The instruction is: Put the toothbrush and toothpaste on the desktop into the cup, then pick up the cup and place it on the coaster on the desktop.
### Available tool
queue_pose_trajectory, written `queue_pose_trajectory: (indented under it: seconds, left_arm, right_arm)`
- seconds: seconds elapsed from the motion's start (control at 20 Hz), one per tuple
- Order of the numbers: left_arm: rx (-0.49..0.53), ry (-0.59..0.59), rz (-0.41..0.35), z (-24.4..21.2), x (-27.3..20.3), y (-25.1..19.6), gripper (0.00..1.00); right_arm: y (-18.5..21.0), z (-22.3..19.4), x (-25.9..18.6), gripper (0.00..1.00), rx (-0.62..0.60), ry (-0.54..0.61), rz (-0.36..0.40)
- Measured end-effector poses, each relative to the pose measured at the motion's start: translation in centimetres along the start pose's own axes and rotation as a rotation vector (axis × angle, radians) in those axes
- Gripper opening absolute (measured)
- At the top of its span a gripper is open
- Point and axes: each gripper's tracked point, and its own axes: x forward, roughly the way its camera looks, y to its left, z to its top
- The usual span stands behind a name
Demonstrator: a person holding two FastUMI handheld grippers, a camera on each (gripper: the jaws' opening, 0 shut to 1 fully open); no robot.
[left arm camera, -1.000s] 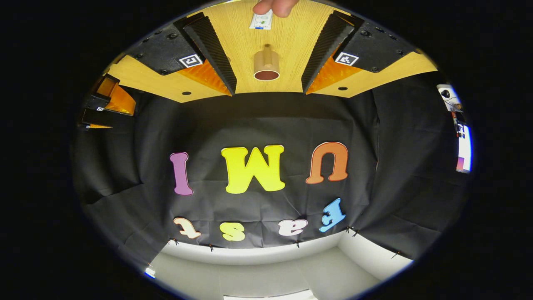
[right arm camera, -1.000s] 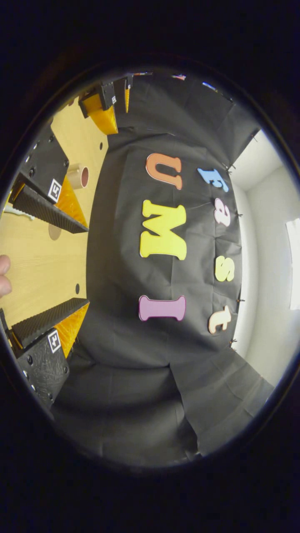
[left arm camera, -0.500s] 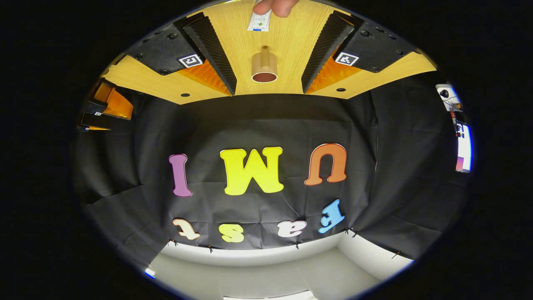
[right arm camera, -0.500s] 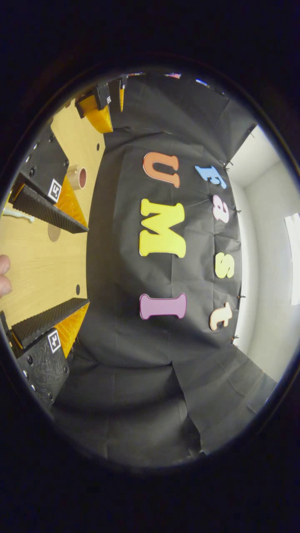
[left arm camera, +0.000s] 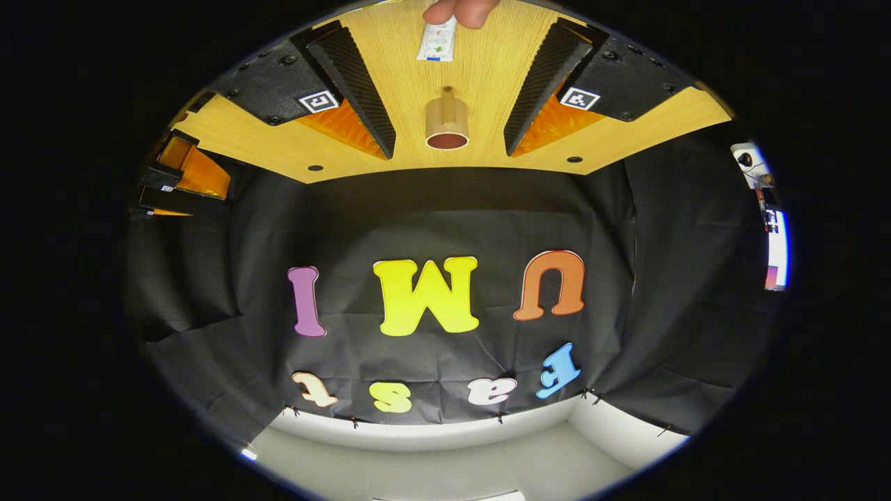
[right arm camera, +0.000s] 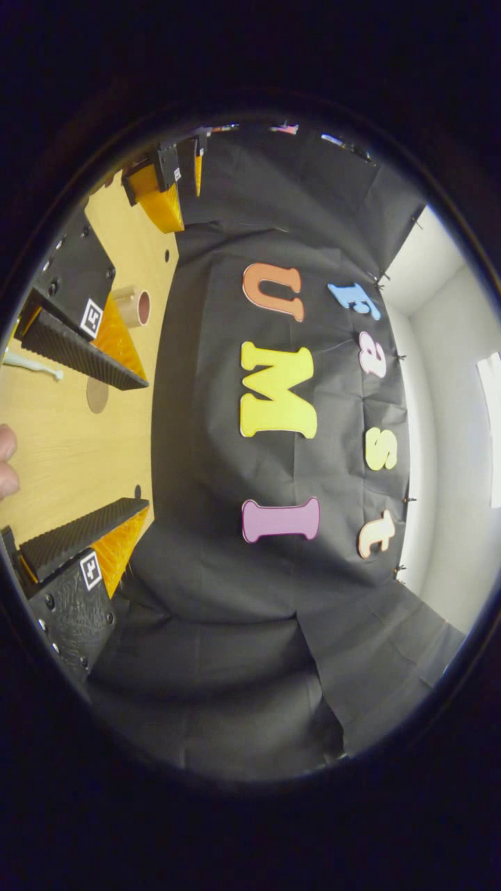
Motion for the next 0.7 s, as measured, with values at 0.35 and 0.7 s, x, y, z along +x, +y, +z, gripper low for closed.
queue_pose_trajectory:
  seconds: [0.35,0.7]
  left_arm:
    - [-0.012,0.234,-0.069,-7.5,-2.6,-1.4,0.99]
    - [-0.095,0.423,-0.111,-14.2,-5.0,-2.5,1.0]
  right_arm:
    - [0.6,-4.1,-1.0,0.94,0.016,0.085,0.028]
    - [1.2,-7.1,-1.8,0.95,0.025,0.161,0.048]
